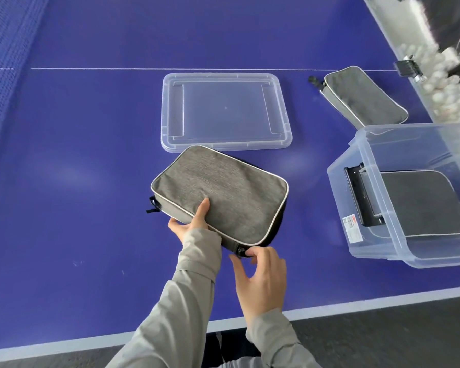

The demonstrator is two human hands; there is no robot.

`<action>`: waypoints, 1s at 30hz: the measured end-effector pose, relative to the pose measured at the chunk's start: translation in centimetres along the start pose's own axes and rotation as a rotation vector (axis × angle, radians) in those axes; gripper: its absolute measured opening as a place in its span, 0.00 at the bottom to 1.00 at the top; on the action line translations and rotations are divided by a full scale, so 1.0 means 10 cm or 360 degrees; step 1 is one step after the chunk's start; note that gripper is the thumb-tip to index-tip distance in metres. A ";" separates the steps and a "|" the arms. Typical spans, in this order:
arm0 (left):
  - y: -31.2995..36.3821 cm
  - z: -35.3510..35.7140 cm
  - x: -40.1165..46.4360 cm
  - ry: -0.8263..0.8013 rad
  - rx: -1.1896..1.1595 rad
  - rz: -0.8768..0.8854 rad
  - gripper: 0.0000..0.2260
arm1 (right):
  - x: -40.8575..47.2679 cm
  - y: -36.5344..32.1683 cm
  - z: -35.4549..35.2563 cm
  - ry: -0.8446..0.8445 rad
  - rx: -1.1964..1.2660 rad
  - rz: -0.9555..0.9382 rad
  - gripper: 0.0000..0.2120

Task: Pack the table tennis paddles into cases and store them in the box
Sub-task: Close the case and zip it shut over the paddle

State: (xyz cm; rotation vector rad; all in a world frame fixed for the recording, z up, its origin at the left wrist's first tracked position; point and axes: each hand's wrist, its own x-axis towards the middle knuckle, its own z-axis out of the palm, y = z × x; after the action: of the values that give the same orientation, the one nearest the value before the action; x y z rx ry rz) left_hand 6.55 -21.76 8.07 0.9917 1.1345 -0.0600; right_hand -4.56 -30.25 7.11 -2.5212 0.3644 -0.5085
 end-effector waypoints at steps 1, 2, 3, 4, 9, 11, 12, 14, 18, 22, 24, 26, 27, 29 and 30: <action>0.01 0.00 -0.02 0.0014 -0.0028 0.0013 0.30 | 0.02 0.01 0.00 0.0014 -0.0040 -0.0034 0.11; 0.03 0.00 -0.04 0.0025 -0.0044 0.0031 0.30 | 0.03 0.01 0.00 0.0027 -0.0076 -0.0096 0.09; 0.06 0.00 -0.06 0.0028 -0.0051 0.0050 0.30 | 0.04 0.02 -0.01 0.0032 -0.0103 -0.0171 0.07; 0.08 -0.01 -0.08 0.0022 -0.0055 0.0069 0.31 | 0.05 0.02 -0.03 0.0033 -0.0123 -0.0245 0.07; 0.17 -0.10 -0.12 0.0003 0.0003 0.0139 0.33 | 0.06 0.00 -0.11 0.0020 -0.0139 -0.0410 0.09; 0.21 -0.14 -0.11 0.0011 0.0005 0.0144 0.32 | 0.04 0.00 -0.17 -0.0019 -0.0093 -0.0352 0.10; 0.23 -0.17 -0.10 0.0026 0.0004 0.0141 0.32 | 0.03 0.02 -0.20 -0.0036 -0.0058 -0.0303 0.09; 0.29 -0.22 -0.08 0.0048 0.0017 0.0111 0.32 | 0.04 0.09 -0.27 -0.0084 -0.0003 -0.0188 0.05; 0.35 -0.35 -0.08 -0.0038 0.0056 0.0060 0.29 | 0.17 0.20 -0.34 -0.0241 0.0123 0.0061 0.07; 0.41 -0.49 -0.09 -0.0192 0.0148 0.0069 0.25 | 0.48 0.31 -0.38 -0.0169 0.0361 0.0380 0.04; 0.47 -0.56 -0.06 -0.0275 0.0186 0.0088 0.24 | 0.64 0.37 -0.40 -0.0147 0.0433 0.0445 0.04; 0.53 -0.62 -0.03 -0.0365 0.0222 0.0115 0.21 | 0.76 0.40 -0.42 -0.0226 0.0534 0.0443 0.05; 0.56 -0.65 -0.01 -0.0414 0.0234 0.0136 0.19 | 0.81 0.39 -0.43 -0.0274 0.0591 0.0431 0.06; 0.63 -0.70 0.03 -0.0527 0.0268 0.0182 0.19 | 0.91 0.36 -0.45 -0.0371 0.0722 0.0401 0.09; 0.67 -0.72 0.04 -0.0588 0.0292 0.0205 0.20 | 0.96 0.34 -0.46 -0.0433 0.0792 0.0386 0.11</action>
State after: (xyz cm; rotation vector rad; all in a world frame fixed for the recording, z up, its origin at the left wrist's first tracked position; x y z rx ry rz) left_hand 4.86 -12.73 11.50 1.1595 0.7345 -0.2375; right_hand 1.51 -38.48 11.53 -1.9952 0.3782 -0.1328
